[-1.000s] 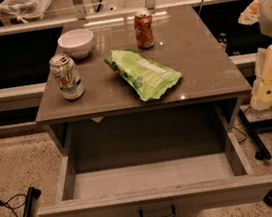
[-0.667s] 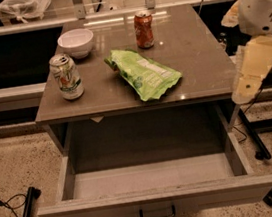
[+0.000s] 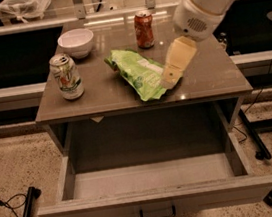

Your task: Place green rice chip bag into top drawer

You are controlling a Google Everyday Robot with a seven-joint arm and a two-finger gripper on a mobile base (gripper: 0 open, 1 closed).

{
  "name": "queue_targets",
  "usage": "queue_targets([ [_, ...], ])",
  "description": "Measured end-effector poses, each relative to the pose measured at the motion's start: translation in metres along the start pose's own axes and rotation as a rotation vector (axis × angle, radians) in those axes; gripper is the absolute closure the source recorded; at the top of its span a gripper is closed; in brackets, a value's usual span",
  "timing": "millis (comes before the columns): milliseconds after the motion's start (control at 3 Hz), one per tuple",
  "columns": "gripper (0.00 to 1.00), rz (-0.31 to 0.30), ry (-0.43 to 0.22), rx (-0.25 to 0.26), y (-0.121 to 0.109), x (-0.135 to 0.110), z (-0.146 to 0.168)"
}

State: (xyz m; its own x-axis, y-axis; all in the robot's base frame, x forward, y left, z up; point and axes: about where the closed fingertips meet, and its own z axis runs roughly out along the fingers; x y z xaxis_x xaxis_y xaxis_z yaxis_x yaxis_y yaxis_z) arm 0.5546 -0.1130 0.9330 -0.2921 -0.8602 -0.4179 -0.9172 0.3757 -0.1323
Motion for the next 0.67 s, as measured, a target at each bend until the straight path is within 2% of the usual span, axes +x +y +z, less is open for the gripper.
queue_targets([
  [333,0.00,0.132,-0.082,0.027,-0.015,-0.034,0.042],
  [667,0.00,0.238,-0.103,0.064,-0.027,-0.056,0.086],
])
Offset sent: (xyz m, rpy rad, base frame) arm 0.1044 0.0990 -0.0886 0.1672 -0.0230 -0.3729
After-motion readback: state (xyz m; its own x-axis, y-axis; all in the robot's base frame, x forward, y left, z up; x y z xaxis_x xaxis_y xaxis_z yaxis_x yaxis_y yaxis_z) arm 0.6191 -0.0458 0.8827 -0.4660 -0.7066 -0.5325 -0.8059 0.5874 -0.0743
